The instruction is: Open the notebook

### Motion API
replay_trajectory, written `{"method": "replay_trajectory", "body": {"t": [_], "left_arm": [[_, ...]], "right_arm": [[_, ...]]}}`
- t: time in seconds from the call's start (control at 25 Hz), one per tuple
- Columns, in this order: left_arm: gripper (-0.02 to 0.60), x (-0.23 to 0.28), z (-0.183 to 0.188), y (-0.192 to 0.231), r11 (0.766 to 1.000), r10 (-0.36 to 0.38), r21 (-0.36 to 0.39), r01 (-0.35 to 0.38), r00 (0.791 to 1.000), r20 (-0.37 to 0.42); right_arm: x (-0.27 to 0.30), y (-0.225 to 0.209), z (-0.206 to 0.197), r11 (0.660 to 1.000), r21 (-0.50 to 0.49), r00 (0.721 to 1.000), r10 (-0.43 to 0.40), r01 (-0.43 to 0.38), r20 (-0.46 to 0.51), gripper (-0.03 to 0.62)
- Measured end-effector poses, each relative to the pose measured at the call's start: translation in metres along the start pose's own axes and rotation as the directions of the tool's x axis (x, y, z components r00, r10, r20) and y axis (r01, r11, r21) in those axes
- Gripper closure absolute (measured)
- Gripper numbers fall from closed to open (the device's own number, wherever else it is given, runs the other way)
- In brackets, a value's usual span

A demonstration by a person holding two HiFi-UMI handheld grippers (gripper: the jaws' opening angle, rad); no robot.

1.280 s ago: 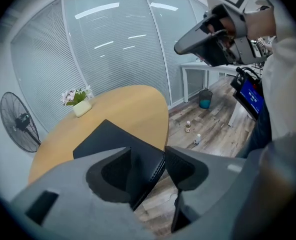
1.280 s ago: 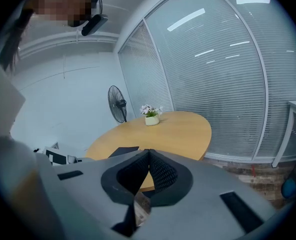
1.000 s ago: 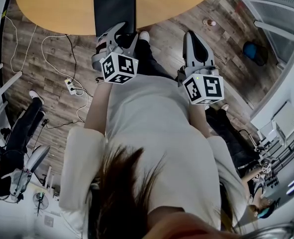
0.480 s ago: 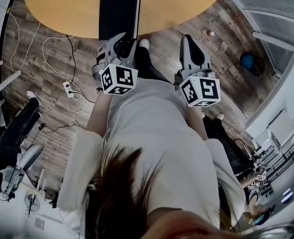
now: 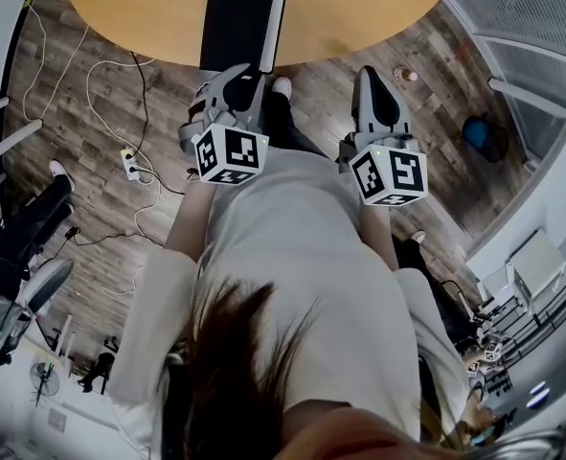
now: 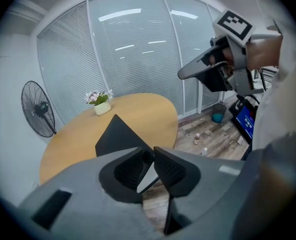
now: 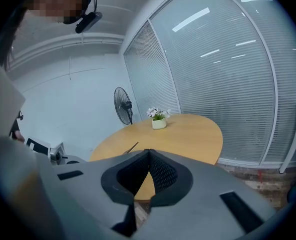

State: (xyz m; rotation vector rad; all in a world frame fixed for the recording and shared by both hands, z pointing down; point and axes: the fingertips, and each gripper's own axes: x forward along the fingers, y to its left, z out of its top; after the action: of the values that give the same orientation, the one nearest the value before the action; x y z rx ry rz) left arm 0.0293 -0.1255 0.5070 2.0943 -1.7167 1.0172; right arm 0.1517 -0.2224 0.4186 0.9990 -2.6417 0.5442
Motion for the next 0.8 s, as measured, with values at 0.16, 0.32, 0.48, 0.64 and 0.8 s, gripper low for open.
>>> {"method": "replay_trajectory", "body": {"t": [0.16,0.32,0.48,0.64,0.8], "left_arm": [[0.508,-0.004,0.002,0.002,1.000,0.012,-0.007,-0.012,1.000,-0.002],[0.518,-0.010,0.005,0.007,1.000,0.026,-0.016,-0.026,1.000,-0.001],[0.528,-0.018,0.006,0.015,0.998,0.056,-0.027,-0.056,0.998,0.011],[0.535,-0.027,0.007,0.022,0.996,0.079,-0.043,-0.078,0.997,0.024],[0.537,-0.034,0.007,0.033,0.993,0.095,-0.075,-0.092,0.995,0.040]], "right_arm": [[-0.002,0.001,0.002,1.000,-0.001,1.000,0.009,-0.009,0.007,0.592],[-0.003,0.001,0.003,1.000,-0.001,1.000,0.011,-0.011,0.012,0.592],[-0.001,0.007,0.004,1.000,-0.012,1.000,0.025,-0.025,0.013,0.592],[0.002,0.014,0.005,0.999,-0.028,0.999,0.041,-0.041,0.004,0.592],[0.010,0.023,0.009,0.998,-0.039,0.999,0.052,-0.052,0.003,0.592]]}}
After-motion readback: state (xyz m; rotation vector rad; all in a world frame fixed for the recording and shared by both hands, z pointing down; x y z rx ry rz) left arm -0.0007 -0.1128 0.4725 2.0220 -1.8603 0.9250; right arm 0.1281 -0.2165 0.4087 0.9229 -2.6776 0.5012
